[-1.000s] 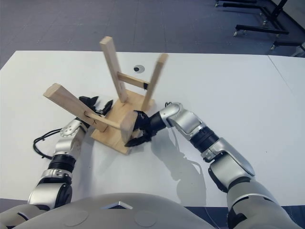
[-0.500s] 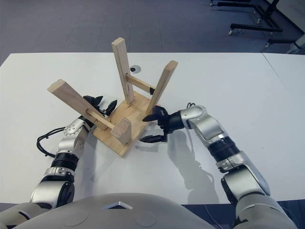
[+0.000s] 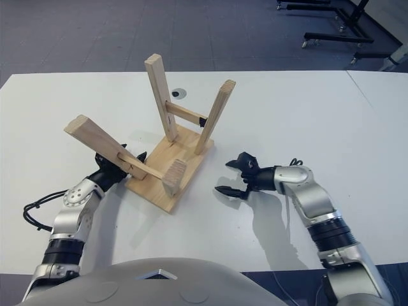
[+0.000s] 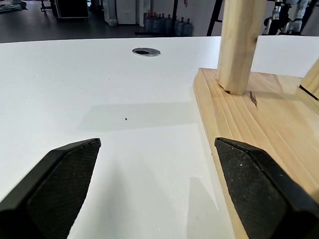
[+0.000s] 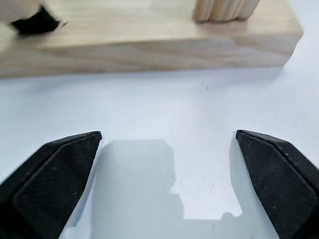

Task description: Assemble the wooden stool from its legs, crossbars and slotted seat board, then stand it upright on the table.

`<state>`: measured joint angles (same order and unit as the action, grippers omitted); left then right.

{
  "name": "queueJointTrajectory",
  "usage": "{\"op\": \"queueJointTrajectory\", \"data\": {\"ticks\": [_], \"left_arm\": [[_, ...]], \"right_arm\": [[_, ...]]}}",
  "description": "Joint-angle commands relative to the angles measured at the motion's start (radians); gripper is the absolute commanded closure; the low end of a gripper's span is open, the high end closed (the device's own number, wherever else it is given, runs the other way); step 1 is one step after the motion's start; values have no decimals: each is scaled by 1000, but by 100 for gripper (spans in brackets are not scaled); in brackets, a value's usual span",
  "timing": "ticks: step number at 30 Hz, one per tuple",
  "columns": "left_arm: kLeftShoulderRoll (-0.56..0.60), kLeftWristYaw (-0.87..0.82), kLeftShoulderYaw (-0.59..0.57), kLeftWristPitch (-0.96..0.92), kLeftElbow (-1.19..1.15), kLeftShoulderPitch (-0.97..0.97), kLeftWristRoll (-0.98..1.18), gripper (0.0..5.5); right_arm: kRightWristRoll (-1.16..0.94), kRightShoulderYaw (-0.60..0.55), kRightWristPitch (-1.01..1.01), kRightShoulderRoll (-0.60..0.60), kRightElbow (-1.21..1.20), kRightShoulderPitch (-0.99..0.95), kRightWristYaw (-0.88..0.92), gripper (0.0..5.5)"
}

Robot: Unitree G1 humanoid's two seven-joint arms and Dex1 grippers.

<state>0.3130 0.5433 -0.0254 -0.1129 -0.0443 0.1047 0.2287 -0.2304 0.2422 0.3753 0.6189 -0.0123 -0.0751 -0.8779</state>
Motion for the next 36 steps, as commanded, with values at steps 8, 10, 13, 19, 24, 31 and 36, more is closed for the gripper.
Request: {"op": "queueJointTrajectory", "data": {"ticks": [8, 10, 13, 19, 24, 31, 36], "left_arm": [[-22, -30, 122, -147, 200, 60, -17, 129], [-40, -37, 146, -151, 185, 32, -26, 129], [-57, -46, 156, -151, 149, -26, -30, 129], [-99, -72, 164, -145, 135, -73, -30, 129], [-100, -102, 153, -143, 191, -7, -28, 129], [-48, -156, 47, -190, 423, 179, -4, 129], [-48, -210, 39, -241, 638, 360, -10, 129]], "right_arm": [[103, -111, -33, -11, 19, 68, 222, 52], [104, -101, -37, -47, 42, 47, 240, 52], [102, -90, -43, -97, 81, 14, 261, 52], [87, -181, -49, -36, 125, 56, 249, 52], [7, -281, 8, 79, -6, 242, 138, 52], [-251, -306, 183, 43, -363, 392, 61, 52], [-305, -337, 288, 148, -493, 510, -2, 52]]}}
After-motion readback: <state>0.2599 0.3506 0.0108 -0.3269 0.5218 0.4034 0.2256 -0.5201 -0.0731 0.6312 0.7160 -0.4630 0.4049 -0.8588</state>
